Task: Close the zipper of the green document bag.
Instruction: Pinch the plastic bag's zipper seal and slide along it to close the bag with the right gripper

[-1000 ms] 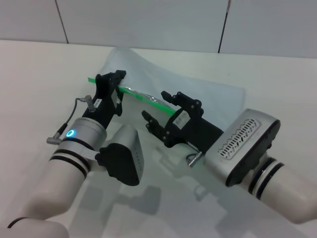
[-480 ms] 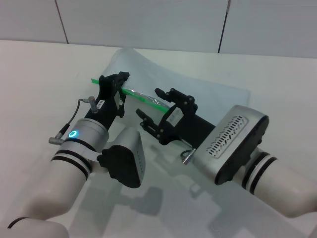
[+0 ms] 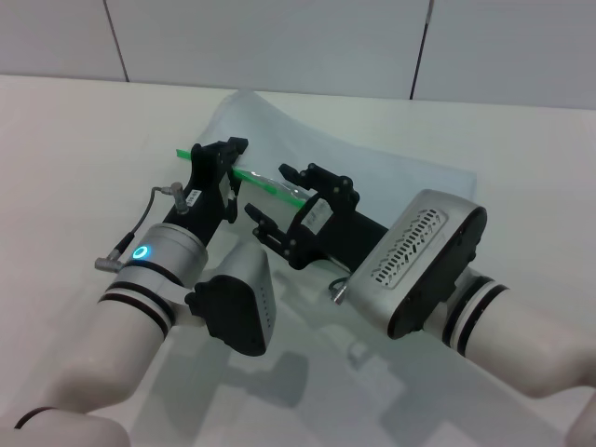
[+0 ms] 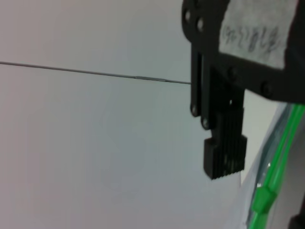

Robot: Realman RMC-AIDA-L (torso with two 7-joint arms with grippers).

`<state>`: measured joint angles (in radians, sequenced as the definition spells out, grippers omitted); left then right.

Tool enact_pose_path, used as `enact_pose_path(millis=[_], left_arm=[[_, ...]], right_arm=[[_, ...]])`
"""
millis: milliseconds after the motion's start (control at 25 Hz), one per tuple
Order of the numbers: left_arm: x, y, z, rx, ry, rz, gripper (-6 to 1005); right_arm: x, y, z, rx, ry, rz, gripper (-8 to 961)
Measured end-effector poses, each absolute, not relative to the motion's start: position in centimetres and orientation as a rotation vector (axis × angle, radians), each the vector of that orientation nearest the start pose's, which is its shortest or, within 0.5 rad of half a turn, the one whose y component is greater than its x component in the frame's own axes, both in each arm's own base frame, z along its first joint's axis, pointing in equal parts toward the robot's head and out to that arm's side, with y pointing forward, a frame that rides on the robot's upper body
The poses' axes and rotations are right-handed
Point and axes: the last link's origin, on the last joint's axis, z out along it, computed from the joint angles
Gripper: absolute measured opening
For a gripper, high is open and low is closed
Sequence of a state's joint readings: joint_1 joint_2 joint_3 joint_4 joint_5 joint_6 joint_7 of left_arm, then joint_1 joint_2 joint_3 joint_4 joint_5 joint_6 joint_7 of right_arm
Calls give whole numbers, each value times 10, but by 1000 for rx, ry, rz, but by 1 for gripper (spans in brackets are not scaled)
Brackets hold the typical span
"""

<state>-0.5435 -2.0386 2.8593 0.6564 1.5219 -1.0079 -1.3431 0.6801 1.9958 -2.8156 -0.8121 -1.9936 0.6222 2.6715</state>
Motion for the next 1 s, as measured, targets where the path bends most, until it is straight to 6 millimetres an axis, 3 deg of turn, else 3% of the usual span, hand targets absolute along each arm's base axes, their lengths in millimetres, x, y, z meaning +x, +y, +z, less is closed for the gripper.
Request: enact_pose_path(millis=[520, 1000], left_arm=[[-236, 334, -97, -1697, 722, 356, 53], [-236, 333, -97, -1697, 733, 354, 53]], right_arm=[[150, 328, -152, -2357, 44, 536, 513], [149, 331, -154, -2357, 55, 520, 419]])
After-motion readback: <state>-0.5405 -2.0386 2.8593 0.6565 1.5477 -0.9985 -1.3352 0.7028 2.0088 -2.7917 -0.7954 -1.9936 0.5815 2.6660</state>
